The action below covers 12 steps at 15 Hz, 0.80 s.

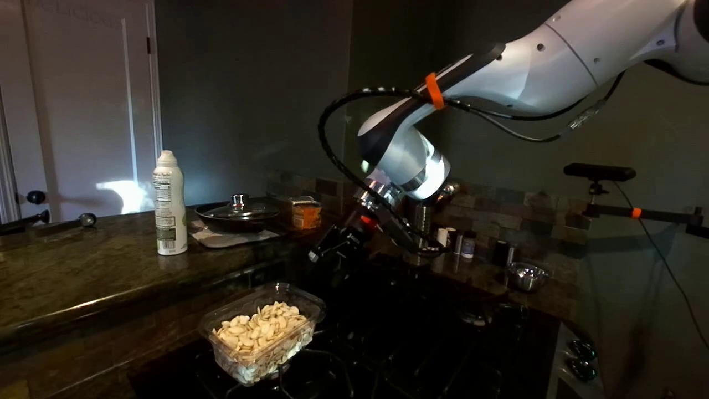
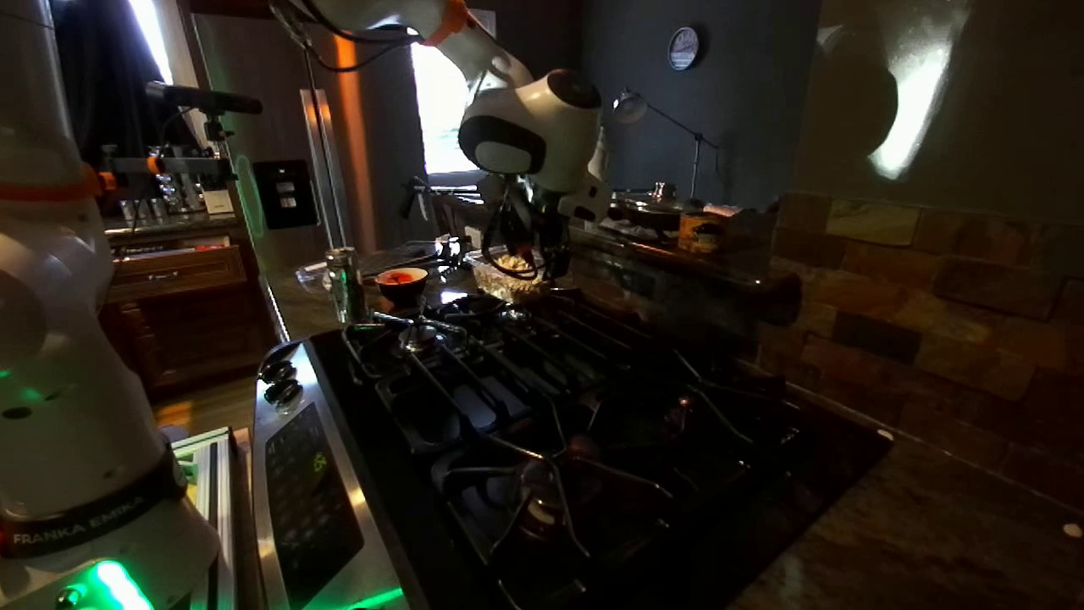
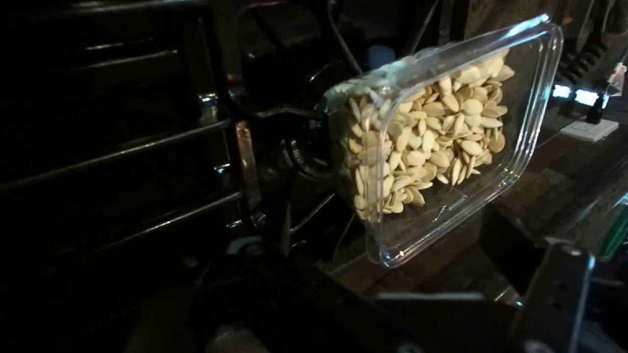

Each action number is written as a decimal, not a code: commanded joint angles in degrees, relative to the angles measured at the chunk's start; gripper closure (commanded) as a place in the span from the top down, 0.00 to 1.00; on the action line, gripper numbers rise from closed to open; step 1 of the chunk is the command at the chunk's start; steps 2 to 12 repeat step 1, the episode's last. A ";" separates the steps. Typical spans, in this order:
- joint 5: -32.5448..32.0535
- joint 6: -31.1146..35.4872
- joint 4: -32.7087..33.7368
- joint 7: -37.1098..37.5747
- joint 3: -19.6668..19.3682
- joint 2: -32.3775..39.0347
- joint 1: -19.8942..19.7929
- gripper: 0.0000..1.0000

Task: Pick up the clear lunch box with white contents on the right and put it on the stove

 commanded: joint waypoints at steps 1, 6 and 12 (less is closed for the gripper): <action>-0.23 -0.14 -0.89 0.11 -0.63 -1.64 0.34 1.00; -0.23 -0.14 -0.89 0.11 -0.63 -1.64 0.34 1.00; -0.23 -0.14 -0.89 0.11 -0.63 -1.64 0.34 1.00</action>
